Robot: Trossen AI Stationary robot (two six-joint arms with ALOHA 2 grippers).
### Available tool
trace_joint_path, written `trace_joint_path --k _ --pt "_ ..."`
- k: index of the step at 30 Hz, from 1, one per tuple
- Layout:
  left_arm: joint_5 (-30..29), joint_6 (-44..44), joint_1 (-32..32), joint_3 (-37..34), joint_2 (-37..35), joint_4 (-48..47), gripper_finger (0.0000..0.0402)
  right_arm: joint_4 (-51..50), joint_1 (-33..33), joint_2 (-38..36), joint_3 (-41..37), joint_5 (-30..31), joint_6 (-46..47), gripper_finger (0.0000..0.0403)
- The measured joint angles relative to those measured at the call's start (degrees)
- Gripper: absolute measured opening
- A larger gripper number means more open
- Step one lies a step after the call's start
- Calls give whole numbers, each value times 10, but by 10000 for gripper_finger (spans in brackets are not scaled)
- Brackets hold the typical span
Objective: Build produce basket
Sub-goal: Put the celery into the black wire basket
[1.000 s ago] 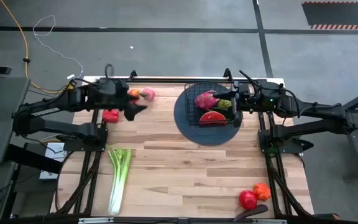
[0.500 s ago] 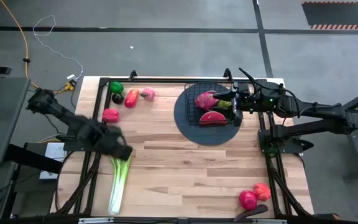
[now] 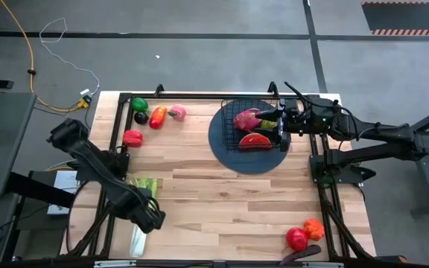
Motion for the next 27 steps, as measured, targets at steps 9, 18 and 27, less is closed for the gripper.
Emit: trace_joint_path --k 9,18,27 --pt "-8 -35 4 -57 26 24 351 -23 0 0 0 0 2 279" --pt "-14 -64 4 -131 26 155 351 -25 0 0 0 0 0 279" --pt "-15 -73 5 -143 24 162 330 -25 0 0 0 0 0 279"
